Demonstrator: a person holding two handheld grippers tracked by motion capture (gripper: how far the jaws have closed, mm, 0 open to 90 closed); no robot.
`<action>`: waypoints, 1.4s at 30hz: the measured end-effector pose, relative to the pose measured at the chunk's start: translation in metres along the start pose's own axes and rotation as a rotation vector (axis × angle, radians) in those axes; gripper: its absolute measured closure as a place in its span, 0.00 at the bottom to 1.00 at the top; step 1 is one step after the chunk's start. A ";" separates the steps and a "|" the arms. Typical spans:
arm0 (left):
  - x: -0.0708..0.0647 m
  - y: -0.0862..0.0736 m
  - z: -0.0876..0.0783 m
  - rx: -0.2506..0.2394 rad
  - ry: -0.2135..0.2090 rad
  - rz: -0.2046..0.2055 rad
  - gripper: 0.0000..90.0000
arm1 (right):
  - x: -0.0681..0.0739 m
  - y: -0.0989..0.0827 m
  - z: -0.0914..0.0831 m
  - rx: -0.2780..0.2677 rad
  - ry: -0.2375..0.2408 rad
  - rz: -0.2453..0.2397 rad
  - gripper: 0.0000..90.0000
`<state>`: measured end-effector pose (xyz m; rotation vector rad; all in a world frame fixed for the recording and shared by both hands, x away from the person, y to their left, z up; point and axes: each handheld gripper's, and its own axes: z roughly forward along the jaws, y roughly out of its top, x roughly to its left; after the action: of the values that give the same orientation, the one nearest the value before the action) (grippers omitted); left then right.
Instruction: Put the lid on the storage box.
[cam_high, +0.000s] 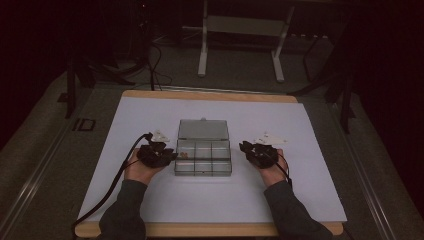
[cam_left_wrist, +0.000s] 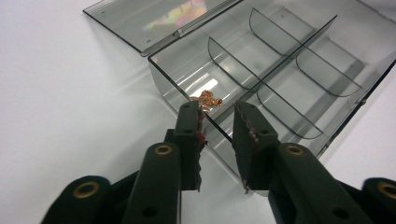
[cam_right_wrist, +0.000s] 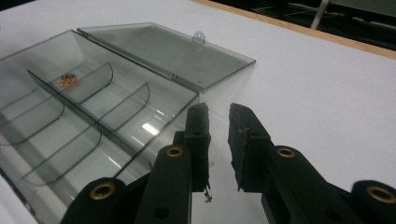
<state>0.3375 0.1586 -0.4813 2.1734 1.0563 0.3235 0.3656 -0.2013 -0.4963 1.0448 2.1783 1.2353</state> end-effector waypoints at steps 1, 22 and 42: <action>0.001 -0.001 0.000 0.006 -0.001 0.004 0.79 | 0.000 0.002 0.001 0.002 0.001 -0.001 0.85; -0.001 -0.012 0.004 -0.021 -0.047 -0.029 0.77 | -0.008 0.031 0.028 0.025 0.018 0.046 0.70; -0.006 -0.014 0.012 -0.011 -0.040 -0.027 0.75 | -0.010 0.043 0.053 0.064 0.030 0.076 0.65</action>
<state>0.3314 0.1538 -0.4991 2.1449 1.0584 0.2719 0.4239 -0.1668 -0.4868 1.1514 2.2329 1.2290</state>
